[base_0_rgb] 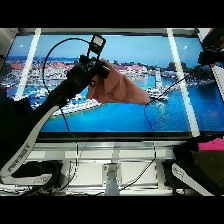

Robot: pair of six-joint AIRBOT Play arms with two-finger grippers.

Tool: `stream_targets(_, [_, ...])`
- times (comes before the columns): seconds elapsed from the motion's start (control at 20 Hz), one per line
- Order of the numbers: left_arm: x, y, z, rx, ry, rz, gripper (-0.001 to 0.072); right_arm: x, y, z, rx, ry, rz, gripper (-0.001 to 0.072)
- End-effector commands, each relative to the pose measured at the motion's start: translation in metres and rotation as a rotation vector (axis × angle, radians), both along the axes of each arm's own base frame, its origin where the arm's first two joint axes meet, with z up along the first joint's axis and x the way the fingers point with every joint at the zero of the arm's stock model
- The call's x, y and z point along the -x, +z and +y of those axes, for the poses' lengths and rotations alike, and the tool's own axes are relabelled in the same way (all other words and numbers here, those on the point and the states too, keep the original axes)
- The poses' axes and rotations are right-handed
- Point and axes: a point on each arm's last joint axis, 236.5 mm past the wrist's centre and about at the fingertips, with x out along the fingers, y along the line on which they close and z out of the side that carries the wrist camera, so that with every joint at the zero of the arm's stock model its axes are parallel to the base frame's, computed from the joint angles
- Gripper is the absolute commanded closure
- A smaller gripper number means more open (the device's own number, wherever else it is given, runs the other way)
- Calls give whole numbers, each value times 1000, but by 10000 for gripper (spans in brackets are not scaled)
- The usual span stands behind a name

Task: Fold the clothes and pants, and hang the long-sleeved shirts on hangers.

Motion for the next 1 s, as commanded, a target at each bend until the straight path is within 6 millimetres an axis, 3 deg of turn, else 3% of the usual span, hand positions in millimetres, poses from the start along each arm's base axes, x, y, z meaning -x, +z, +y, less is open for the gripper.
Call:
stream_targets(0.0, [-19,-49,16,-38,30,63,690,1,0,-1,-1,-2,2,305])
stream_targets(0.25, [-33,-97,37,-69,68,129,690,4,-4,0,-4,-2,25,305])
stream_targets(0.5, [-40,-101,53,-71,98,136,677,5,-5,0,-6,-2,28,305])
stream_targets(0.55, [-40,-101,54,-72,100,135,525,5,-5,0,-6,-2,29,306])
stream_targets(0.65, [-42,-100,57,-87,99,127,26,5,-6,0,-8,-1,32,305])
stream_targets(0.8, [-40,-90,63,-103,112,118,-7,7,-8,1,-10,-1,42,306])
stream_targets(0.95, [-40,-50,70,-75,123,58,-3,7,-8,0,-3,0,43,305])
